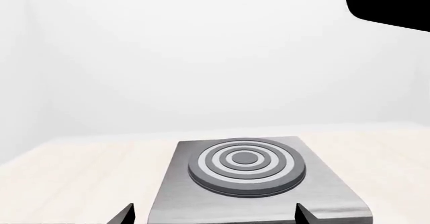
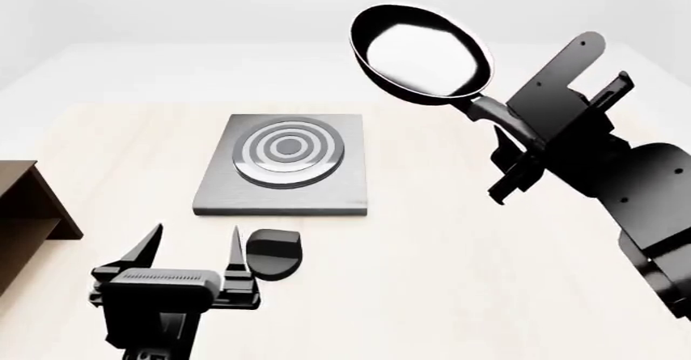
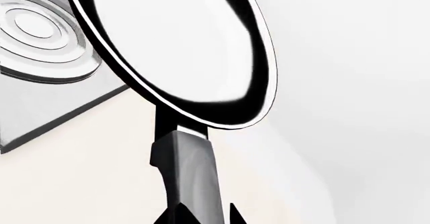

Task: Turn on the stove and put the frying pan on it.

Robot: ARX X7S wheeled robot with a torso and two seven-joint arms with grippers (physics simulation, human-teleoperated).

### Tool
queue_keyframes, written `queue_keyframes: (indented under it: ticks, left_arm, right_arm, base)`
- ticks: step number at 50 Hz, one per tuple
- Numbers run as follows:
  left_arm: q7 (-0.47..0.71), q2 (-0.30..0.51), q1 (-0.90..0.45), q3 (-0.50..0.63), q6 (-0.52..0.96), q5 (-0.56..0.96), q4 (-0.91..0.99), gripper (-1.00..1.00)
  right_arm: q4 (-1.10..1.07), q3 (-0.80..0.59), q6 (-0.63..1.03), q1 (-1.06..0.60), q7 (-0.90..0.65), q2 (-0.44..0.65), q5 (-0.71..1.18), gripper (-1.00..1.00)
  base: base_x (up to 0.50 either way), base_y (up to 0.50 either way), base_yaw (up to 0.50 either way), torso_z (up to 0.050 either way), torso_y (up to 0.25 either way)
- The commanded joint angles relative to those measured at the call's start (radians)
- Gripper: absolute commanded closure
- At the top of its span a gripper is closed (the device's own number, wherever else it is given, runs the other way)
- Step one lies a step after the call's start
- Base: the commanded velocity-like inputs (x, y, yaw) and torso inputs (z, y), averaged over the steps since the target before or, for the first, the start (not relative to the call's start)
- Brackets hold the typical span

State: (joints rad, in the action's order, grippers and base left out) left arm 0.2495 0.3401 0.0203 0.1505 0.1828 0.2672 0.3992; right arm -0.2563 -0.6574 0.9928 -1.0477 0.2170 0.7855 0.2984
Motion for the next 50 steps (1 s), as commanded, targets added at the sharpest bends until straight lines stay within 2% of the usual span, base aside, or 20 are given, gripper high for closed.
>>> queue_keyframes:
  ticks: [1, 36, 50]
  left_arm:
    - [0.0, 0.001, 0.003, -0.004, -0.012, 0.01, -0.008, -1.0]
    - [-0.007, 0.016, 0.016, -0.006, -0.065, 0.013, -0.024, -1.0]
    - [-0.008, 0.015, 0.017, -0.007, -0.079, 0.023, -0.029, -1.0]
  right_arm:
    - [0.099, -0.03, -0.052, -0.091, -0.053, -0.134, -0.129, 1.0]
    - [0.442, -0.143, -0.222, -0.119, -0.177, -0.483, -0.206, 1.0]
    - [0.562, -0.136, -0.293, -0.125, -0.255, -0.586, -0.223, 1.0]
  base:
    - [0.0, 0.0, 0.0, 0.0, 0.01]
    - [0.0, 0.0, 0.0, 0.0, 0.002]
    - [0.0, 0.0, 0.0, 0.001, 0.001]
